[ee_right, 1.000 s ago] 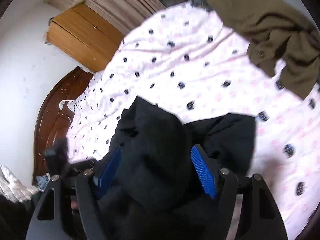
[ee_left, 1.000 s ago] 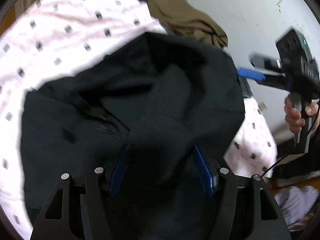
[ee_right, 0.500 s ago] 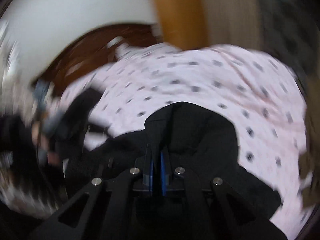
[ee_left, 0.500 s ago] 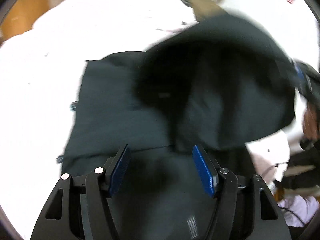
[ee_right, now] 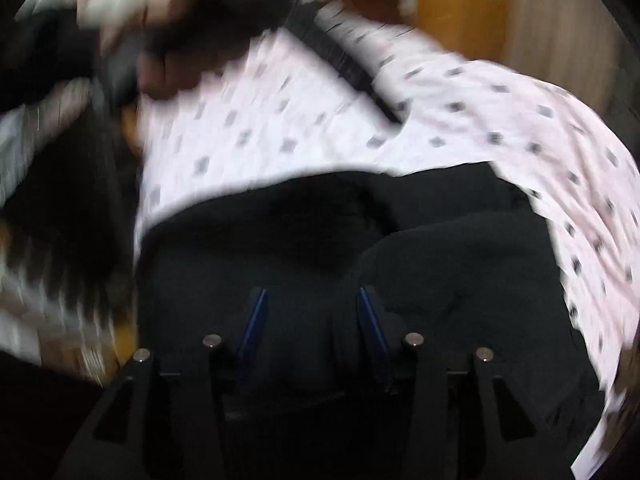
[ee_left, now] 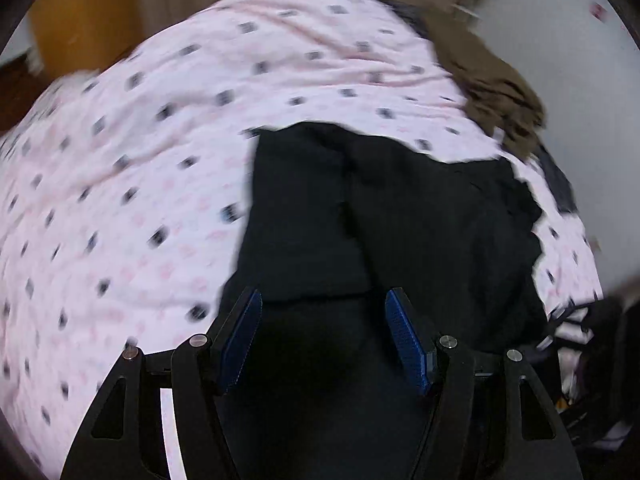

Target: Fold clothes

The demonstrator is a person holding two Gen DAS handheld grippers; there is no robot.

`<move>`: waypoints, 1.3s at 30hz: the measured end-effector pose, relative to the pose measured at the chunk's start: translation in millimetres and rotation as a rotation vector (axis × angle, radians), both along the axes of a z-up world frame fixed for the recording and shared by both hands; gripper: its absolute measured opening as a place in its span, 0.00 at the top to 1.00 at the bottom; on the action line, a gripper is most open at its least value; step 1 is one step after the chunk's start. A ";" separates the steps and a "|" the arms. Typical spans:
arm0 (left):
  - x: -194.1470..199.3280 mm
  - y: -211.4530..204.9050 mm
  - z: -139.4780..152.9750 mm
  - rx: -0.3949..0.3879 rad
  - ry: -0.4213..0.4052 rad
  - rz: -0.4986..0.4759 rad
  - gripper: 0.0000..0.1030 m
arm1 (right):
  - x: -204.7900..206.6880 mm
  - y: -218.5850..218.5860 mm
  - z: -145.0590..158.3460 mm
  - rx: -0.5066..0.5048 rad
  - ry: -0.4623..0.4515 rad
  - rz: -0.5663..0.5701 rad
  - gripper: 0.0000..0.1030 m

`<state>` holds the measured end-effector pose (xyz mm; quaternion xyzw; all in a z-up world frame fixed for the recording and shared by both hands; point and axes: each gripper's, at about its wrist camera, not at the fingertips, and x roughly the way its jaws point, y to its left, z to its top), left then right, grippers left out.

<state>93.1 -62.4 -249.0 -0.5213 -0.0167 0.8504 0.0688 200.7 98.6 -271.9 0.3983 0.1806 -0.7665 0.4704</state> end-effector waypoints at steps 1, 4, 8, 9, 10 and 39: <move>-7.3 11.3 -0.9 0.013 0.006 -0.043 0.42 | -5.5 17.3 7.8 -0.023 -0.008 -0.072 0.54; -30.6 49.4 1.6 0.057 0.035 -0.203 0.42 | -23.3 63.9 14.4 -0.010 -0.005 -0.258 0.53; -46.9 85.5 -15.8 0.103 0.011 -0.396 0.42 | -48.9 92.2 -8.0 -0.027 -0.085 -0.409 0.54; -49.5 89.7 -26.0 0.108 -0.007 -0.421 0.42 | -51.3 93.5 -14.1 -0.040 -0.102 -0.415 0.55; -52.4 93.0 -35.9 0.111 -0.025 -0.441 0.42 | -53.5 92.2 -22.9 -0.054 -0.112 -0.412 0.56; 26.1 -18.2 -97.1 0.048 -0.138 -0.105 0.43 | 65.6 202.4 -86.6 0.037 -0.282 -0.990 0.35</move>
